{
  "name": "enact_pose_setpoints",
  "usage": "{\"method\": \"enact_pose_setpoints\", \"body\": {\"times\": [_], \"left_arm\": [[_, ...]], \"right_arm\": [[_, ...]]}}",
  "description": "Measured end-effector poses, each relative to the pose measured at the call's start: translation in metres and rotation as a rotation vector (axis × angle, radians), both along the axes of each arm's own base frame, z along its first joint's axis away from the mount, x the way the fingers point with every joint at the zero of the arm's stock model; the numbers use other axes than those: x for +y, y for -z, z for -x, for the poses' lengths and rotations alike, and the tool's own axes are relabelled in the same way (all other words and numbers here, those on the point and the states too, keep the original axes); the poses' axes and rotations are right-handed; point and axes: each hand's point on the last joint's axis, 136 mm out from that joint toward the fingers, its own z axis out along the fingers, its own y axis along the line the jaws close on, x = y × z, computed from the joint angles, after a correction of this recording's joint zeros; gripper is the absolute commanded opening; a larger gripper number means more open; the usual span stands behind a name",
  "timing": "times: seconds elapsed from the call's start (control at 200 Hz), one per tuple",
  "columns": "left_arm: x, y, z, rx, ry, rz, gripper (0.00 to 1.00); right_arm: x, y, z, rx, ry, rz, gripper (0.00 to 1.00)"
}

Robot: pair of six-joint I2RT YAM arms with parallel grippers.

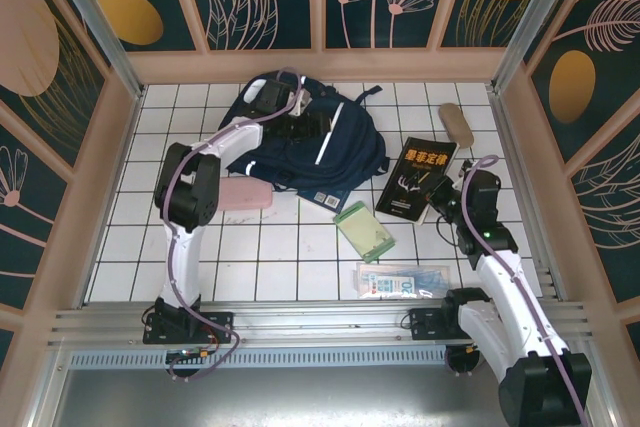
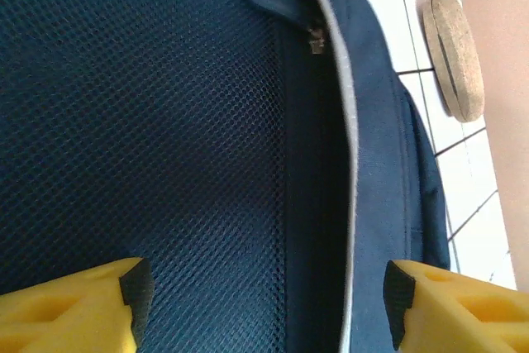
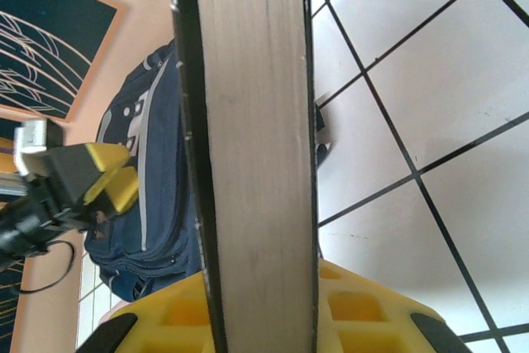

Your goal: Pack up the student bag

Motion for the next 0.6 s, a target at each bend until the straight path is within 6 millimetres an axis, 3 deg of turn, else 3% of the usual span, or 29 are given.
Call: {"method": "enact_pose_setpoints", "body": {"times": [0.305, 0.601], "left_arm": [[-0.043, -0.028, -0.007, 0.015, 0.081, 0.240, 0.56], [-0.056, -0.007, -0.002, 0.062, 0.108, 0.214, 0.55]], "right_arm": [[-0.003, 0.020, -0.005, 0.071, -0.002, 0.003, 0.00], [0.000, 0.027, -0.012, 0.092, -0.019, -0.021, 0.00]]}}
